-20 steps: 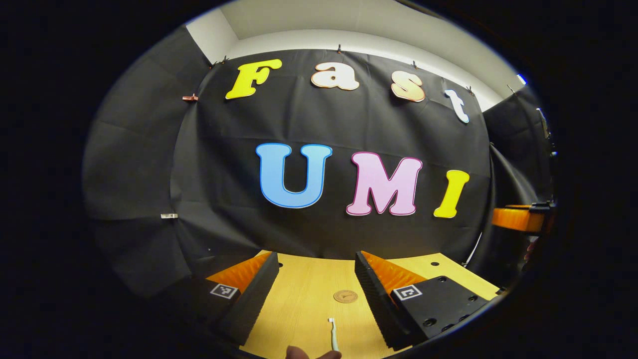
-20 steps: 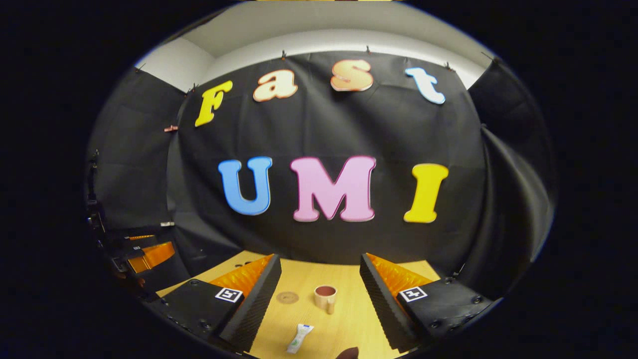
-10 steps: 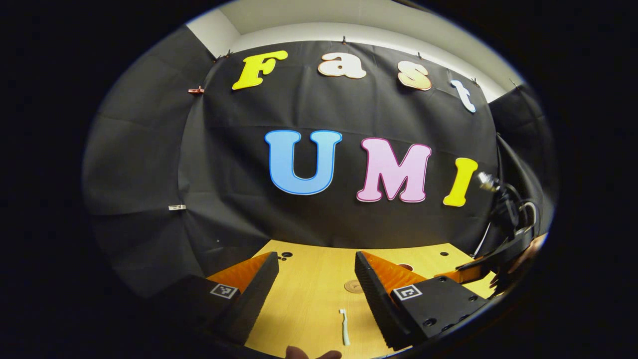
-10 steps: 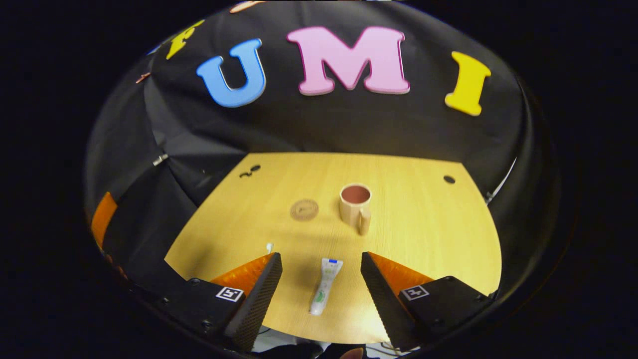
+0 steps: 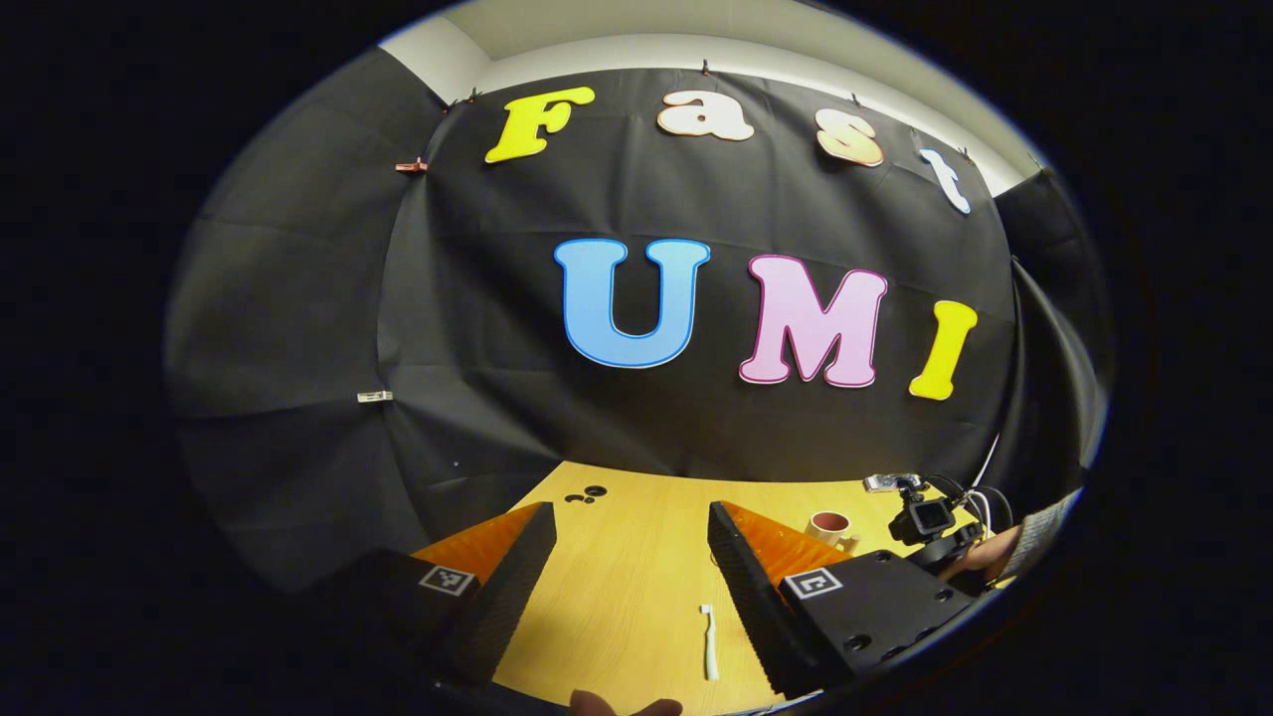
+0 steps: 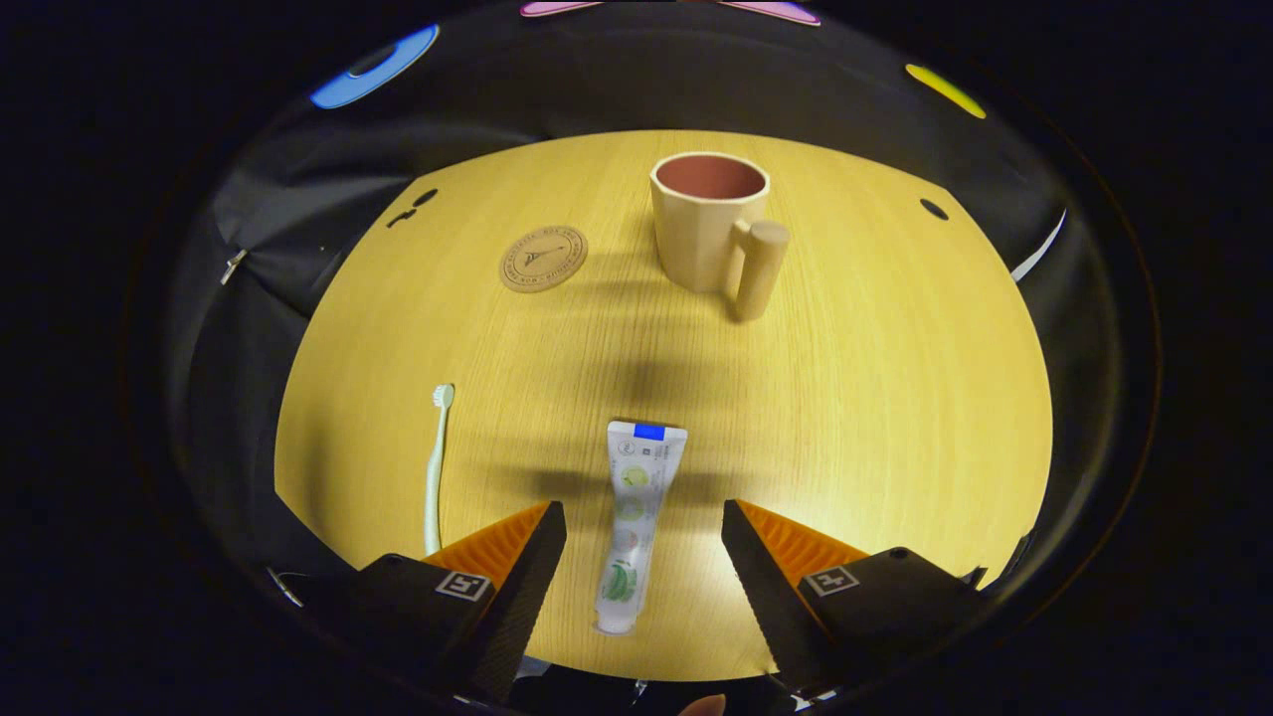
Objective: Put the toothbrush and toothpaste on the desktop into the cup, then pick up the cup and place it on the coaster on the desktop.
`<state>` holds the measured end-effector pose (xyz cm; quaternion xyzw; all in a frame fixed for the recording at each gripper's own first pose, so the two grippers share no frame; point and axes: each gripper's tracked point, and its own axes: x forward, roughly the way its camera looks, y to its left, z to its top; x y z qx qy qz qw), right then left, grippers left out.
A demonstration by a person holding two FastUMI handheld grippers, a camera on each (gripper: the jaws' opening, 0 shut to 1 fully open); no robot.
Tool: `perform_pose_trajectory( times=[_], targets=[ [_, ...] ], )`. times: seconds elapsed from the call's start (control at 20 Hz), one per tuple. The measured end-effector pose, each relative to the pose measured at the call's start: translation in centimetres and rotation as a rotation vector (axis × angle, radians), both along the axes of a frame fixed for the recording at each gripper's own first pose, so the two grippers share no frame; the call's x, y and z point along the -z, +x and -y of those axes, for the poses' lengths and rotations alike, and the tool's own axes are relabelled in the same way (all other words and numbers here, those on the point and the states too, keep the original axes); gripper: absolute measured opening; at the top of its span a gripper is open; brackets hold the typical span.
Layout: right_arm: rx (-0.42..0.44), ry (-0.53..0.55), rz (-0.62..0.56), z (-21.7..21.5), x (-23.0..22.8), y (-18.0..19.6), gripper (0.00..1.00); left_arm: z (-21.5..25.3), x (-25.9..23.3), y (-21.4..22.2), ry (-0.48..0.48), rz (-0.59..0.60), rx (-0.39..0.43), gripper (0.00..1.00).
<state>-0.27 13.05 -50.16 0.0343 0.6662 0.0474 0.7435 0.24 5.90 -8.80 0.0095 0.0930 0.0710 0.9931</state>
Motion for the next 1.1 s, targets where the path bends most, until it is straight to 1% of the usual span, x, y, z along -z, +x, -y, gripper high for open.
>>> perform_pose_trajectory(
  times=[0.1,0.2,0.25,0.3,0.35,0.45,0.5,0.55,0.6,0.65,0.7,0.75,0.8,0.85,0.9,0.95,1.0,1.1],
  targets=[
    [0.006,-0.024,-0.039,0.1,1.3,-0.2,0.98,-0.1,0.6,-0.1,0.001,-0.017,-0.006,0.97],
    [0.038,-0.027,-0.075,-0.1,2.2,-0.4,0.97,-0.1,1.1,-0.1,0.000,-0.033,-0.012,0.97],
    [0.049,-0.027,-0.090,-0.2,2.5,-0.5,0.97,-0.1,1.2,-0.1,0.000,-0.039,-0.016,0.92],
    [0.056,-0.032,-0.102,-0.3,2.8,-0.8,0.96,-0.1,1.5,0.0,0.001,-0.044,-0.019,0.92],
    [0.056,-0.040,-0.115,-0.2,3.1,-1.0,0.96,-0.1,1.5,-0.1,0.002,-0.047,-0.022,0.97],
    [0.058,-0.050,-0.141,-0.3,3.7,-1.6,0.93,-0.1,1.6,0.0,0.005,-0.052,-0.029,0.97],
    [0.059,-0.066,-0.146,0.0,3.9,-1.7,0.86,-0.1,1.9,0.0,0.006,-0.056,-0.033,0.97],
    [0.065,-0.073,-0.140,0.1,4.2,-1.4,0.82,-0.1,2.0,0.1,0.003,-0.060,-0.034,0.97],
    [0.072,-0.090,-0.145,0.5,4.0,-1.4,0.75,0.1,2.3,0.1,-0.001,-0.065,-0.036,0.97],
    [0.077,-0.099,-0.147,0.7,4.3,-1.3,0.70,0.2,2.6,0.2,-0.007,-0.073,-0.036,0.97],
    [0.087,-0.089,-0.155,0.7,3.8,-1.3,0.60,0.4,3.0,0.4,-0.013,-0.083,-0.035,0.97],
    [0.090,-0.068,-0.160,0.4,3.9,-1.5,0.41,0.6,3.5,0.7,-0.020,-0.097,-0.035,0.97],
    [0.071,-0.055,-0.150,0.5,3.9,-1.4,0.34,0.9,4.1,1.1,-0.027,-0.116,-0.034,0.92],
    [0.060,-0.030,-0.141,0.2,3.8,-1.5,0.32,1.2,4.6,1.6,-0.032,-0.138,-0.029,0.97],
    [0.053,-0.001,-0.124,0.1,3.7,-1.4,0.29,1.7,5.6,1.8,-0.036,-0.161,-0.024,0.97],
    [0.065,0.032,-0.110,0.0,3.4,-1.5,0.29,2.0,6.4,2.2,-0.038,-0.186,-0.015,0.97],
    [0.080,0.075,-0.102,-0.3,3.4,-1.7,0.24,2.2,7.5,2.7,-0.040,-0.208,-0.006,0.98],
    [0.111,0.140,-0.082,-0.3,2.9,-2.2,0.25,3.2,9.9,4.0,-0.036,-0.274,0.017,0.97]
  ],
)
